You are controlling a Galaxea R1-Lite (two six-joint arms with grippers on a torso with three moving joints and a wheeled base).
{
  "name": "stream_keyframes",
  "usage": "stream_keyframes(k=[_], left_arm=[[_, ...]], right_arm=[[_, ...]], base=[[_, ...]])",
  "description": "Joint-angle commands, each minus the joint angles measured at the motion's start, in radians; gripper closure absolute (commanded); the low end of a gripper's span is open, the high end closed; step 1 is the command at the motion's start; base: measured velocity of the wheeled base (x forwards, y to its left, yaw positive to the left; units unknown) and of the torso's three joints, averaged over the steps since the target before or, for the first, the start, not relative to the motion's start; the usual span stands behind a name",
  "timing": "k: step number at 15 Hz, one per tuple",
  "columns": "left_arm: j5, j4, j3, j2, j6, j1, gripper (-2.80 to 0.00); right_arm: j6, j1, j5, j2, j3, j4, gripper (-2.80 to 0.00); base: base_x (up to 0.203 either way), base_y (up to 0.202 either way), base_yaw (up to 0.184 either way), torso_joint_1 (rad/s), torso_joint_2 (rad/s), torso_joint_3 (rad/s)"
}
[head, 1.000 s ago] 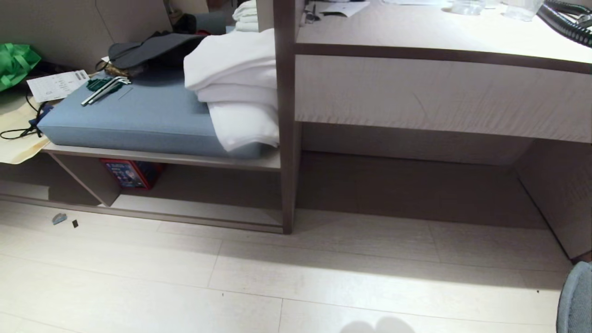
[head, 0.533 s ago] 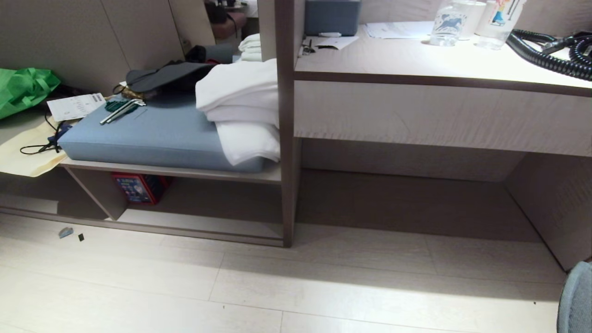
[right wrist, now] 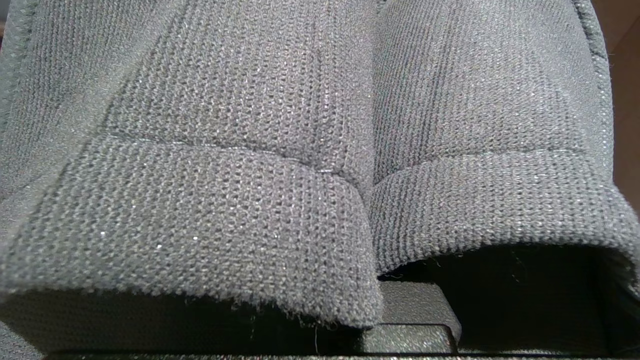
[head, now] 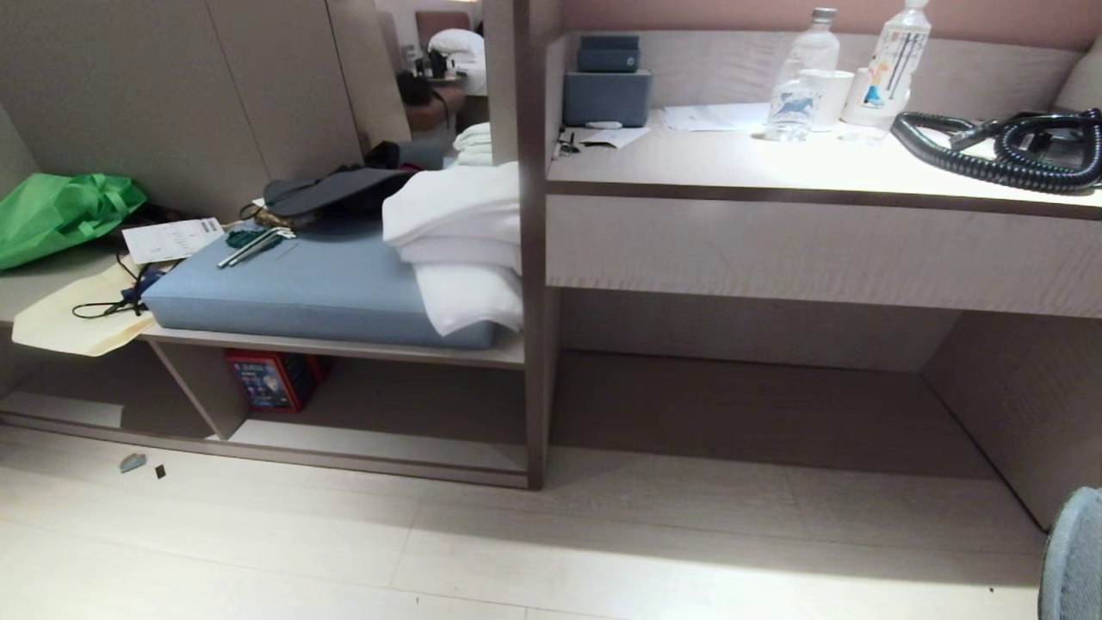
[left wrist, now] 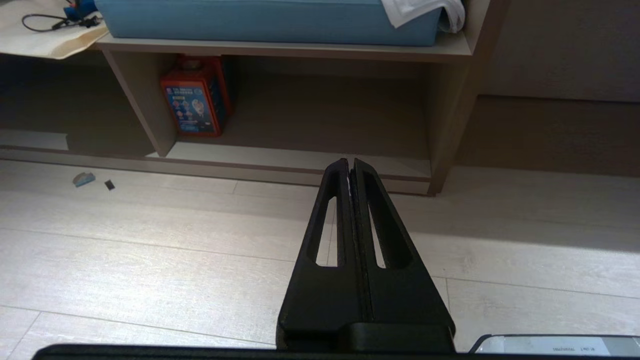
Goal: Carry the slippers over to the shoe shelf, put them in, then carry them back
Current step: Place the slippers into the shoe cabinet
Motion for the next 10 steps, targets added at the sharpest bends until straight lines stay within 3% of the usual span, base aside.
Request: stream_keyframes(k=[1,5,10], left_arm=[[0.000,0.000,0.000,0.000,0.000,0.000,0.00],[0.000,0.000,0.000,0.000,0.000,0.000,0.00],[0.000,0.000,0.000,0.001,0.001,0.000,0.00]], right_arm=[[-0.001,0.000,0.000,0.001,0.000,0.000,0.00],[-0.002,0.000,0.000,0.001,0.000,0.000,0.00],[-0.004,0.000,0.000,0.001,0.000,0.000,0.00]], base=[[0.000,0.000,0.000,0.002,0.00,0.193],[0.000,0.000,0.000,0.003,0.00,0.194],[0.000,0.000,0.000,0.001,0.00,0.042]])
